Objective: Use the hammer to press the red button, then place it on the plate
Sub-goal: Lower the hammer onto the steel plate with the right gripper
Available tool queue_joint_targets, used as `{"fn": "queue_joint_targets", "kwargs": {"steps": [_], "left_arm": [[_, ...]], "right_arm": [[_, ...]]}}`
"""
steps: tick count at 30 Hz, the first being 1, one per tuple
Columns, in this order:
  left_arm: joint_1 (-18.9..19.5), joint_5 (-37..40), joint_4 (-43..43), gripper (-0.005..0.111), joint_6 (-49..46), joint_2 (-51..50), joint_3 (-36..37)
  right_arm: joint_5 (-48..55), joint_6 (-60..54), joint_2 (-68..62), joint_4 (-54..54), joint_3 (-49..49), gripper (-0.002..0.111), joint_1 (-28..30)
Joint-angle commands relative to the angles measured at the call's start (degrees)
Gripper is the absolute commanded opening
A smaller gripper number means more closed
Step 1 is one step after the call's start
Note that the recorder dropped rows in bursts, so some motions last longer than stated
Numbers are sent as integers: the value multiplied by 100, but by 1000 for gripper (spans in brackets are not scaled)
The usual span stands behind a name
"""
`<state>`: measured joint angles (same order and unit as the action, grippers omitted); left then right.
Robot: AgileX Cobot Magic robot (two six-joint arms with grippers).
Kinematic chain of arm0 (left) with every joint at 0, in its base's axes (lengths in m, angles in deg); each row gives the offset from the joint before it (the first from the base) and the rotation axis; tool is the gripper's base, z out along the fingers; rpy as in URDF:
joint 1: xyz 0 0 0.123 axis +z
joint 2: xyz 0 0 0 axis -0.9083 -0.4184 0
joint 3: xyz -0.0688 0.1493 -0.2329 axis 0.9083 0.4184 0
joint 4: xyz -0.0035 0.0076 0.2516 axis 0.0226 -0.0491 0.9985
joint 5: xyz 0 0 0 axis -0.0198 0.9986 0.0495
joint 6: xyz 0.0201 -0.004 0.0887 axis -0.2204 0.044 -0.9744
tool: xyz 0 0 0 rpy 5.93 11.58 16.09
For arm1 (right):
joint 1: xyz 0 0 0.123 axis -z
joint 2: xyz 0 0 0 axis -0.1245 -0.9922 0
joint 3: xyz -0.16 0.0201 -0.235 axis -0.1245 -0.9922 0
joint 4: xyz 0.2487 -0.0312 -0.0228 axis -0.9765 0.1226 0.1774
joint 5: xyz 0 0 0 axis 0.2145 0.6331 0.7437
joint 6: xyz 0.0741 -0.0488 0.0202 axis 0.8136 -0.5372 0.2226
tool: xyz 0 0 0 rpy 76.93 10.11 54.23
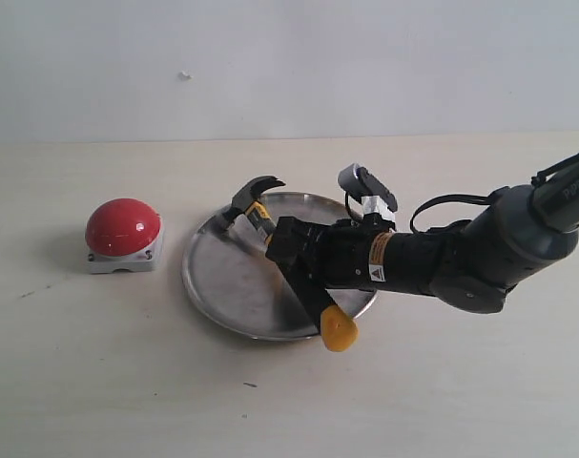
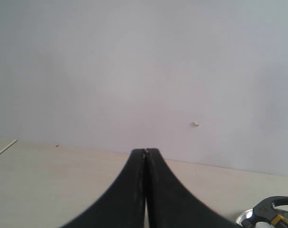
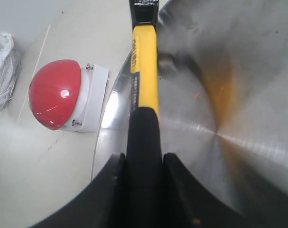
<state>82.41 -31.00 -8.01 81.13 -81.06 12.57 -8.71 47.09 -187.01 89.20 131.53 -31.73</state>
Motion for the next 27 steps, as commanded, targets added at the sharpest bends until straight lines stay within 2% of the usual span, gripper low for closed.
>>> {"fn": "queue_joint_targets", "kwargs": {"steps": [1, 3, 13, 23, 27], "left_arm": [[28, -15, -26, 0, 68, 32, 8], [28, -15, -26, 0, 68, 32, 8], [28, -15, -26, 0, 68, 32, 8], [28, -15, -26, 0, 68, 32, 8], [28, -15, -26, 0, 68, 32, 8]], "right_arm": [[-80, -108, 88, -79, 54, 3, -11], [-80, -161, 88, -65, 54, 11, -11], [-26, -187, 88, -55, 54, 32, -11], [736, -198, 328, -68, 54, 44, -11], [1204, -210, 632, -83, 54, 45, -11]]}}
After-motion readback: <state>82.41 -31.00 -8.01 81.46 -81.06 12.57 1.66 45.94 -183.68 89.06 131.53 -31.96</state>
